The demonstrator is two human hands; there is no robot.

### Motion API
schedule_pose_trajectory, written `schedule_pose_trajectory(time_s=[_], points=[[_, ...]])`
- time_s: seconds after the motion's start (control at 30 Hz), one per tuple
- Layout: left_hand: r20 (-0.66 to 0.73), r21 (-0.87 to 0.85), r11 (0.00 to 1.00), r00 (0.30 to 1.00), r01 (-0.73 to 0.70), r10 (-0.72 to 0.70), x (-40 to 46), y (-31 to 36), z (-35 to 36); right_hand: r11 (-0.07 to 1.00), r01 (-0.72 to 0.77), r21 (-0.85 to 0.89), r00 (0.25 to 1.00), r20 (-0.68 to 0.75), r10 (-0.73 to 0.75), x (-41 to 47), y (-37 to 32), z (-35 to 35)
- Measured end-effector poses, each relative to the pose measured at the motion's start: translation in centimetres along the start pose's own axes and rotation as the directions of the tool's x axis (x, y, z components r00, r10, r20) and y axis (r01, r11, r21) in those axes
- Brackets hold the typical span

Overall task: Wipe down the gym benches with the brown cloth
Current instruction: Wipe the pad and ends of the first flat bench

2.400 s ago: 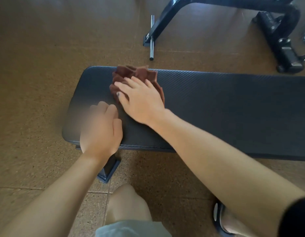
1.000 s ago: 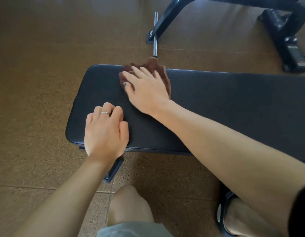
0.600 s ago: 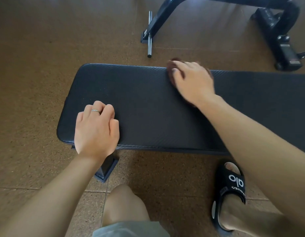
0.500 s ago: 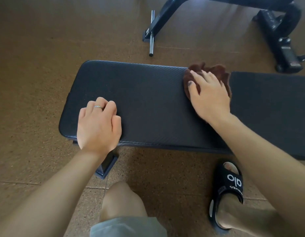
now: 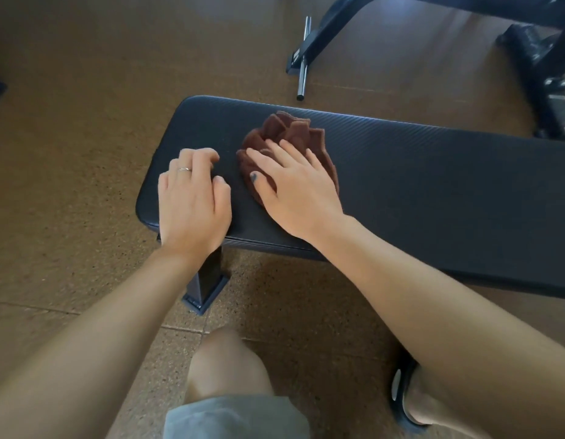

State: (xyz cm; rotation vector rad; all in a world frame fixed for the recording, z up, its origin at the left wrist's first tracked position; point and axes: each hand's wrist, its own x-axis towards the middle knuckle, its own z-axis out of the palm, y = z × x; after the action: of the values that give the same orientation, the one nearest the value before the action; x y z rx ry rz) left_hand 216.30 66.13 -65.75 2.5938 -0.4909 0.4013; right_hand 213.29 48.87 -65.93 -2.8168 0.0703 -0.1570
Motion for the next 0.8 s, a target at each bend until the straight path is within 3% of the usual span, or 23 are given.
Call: schedule_pose_trajectory(time_s=[0.1,0.2,0.23,0.4,0.53,0.8], points=[[-0.071,0.036,0.988,0.987,0.148,-0.145,-0.4,-3.1,-1.0,1.0,-0.029,0.006,0.999,-0.035,0.029,-6.4,0.4,-0.8],[-0.004,-0.15,0.861,0.87,0.486,-0.492,-0.1,-4.9,-0.9,1.0,-0.013,-0.026,1.0,-0.024,0.013,-10.2,0.1,-0.9],[0.012,-0.189,0.829,0.846,0.526,-0.534,0.0,-4.9,-0.6,1.0,-0.008,-0.027,1.0,-0.018,0.008,-9.6,0.0,-0.9],[0.012,-0.214,0.826,0.847,0.521,-0.532,-0.1,-5.0,-0.4,0.999,0.051,-0.012,0.999,-0.013,-0.051,-1.5,-0.2,-0.6],[0.021,-0.212,0.821,0.842,0.531,-0.539,-0.2,-4.9,-0.4,0.997,-0.08,-0.019,0.997,-0.02,0.08,4.7,-2.7,0.6],[0.039,-0.187,0.82,0.839,0.54,-0.543,-0.3,-4.4,-1.0,0.994,0.107,0.003,0.994,-0.019,-0.107,-3.0,-8.1,2.6]])
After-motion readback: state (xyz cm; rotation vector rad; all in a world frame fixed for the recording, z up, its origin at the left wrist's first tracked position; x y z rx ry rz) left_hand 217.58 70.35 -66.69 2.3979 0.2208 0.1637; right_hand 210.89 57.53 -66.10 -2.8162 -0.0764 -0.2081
